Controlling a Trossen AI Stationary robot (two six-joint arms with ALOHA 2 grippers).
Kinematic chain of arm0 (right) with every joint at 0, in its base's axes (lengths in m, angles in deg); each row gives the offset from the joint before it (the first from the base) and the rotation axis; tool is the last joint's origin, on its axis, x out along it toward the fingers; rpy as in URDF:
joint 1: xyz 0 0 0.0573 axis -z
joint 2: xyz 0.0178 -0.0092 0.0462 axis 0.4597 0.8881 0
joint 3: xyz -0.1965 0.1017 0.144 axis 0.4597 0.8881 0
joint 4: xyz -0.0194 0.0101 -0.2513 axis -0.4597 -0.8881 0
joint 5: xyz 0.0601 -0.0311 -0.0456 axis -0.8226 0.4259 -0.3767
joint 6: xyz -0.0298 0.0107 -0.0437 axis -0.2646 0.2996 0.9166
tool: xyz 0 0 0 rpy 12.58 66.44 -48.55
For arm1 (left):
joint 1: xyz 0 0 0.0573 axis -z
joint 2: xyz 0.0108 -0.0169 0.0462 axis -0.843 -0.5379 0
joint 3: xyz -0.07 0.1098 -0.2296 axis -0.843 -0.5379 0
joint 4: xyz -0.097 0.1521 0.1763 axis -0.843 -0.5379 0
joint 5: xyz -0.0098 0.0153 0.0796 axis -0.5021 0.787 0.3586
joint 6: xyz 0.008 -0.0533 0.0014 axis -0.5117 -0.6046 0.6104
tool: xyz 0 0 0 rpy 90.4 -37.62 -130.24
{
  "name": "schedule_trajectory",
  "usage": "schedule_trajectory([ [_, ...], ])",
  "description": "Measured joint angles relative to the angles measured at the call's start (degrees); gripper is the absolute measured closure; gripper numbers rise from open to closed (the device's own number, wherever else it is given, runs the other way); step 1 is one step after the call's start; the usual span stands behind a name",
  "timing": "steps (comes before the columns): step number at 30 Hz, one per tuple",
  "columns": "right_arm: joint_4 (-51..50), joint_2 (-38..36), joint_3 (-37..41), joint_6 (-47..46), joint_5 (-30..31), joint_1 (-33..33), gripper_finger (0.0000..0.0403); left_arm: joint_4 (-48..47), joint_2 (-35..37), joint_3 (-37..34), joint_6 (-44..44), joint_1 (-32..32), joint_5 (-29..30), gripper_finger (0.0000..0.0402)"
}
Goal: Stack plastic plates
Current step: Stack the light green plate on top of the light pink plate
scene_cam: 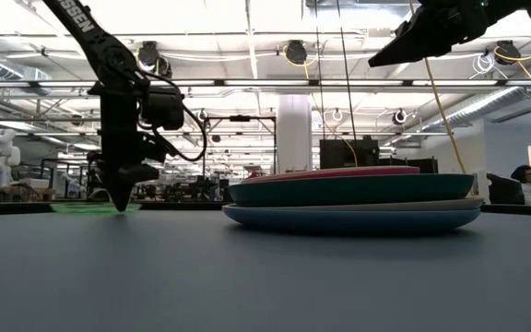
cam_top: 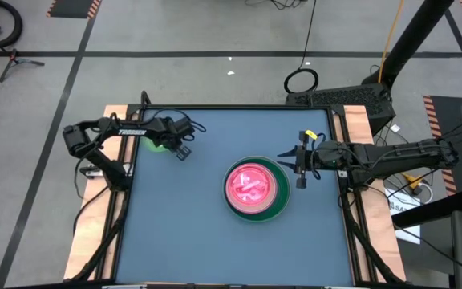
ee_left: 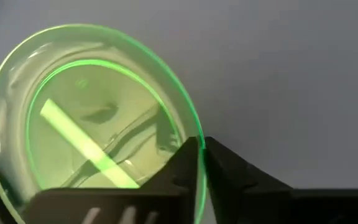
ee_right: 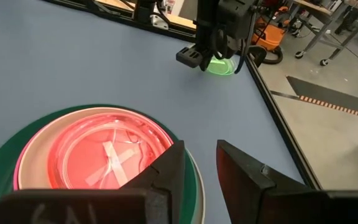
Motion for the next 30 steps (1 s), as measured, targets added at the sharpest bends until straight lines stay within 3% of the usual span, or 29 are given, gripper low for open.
schedule_trajectory([
  [3,0.0,0.0,0.0,0.07,0.0,0.0,0.0314,-0.03,0.02,0.0,-0.3,1.05,1.44,0.0393],
  [10,1.74,0.0,0.0,0.72,0.0,0.02,0.0314,-4.4,0.02,2.91,-0.73,10.22,1.46,0.0396],
  [18,2.7,0.0,0.0,1.81,0.02,0.02,0.0314,-9.69,0.02,17.95,6.81,27.93,5.68,0.0397],
  [24,2.62,0.0,0.0,1.81,0.01,0.02,0.0314,-0.66,0.07,28.47,19.76,41.77,4.74,0.0398],
  [30,2.62,0.0,0.0,1.81,0.0,0.02,0.0314,8.78,-1.25,30.52,23.31,48.48,2.48,0.0398],
])
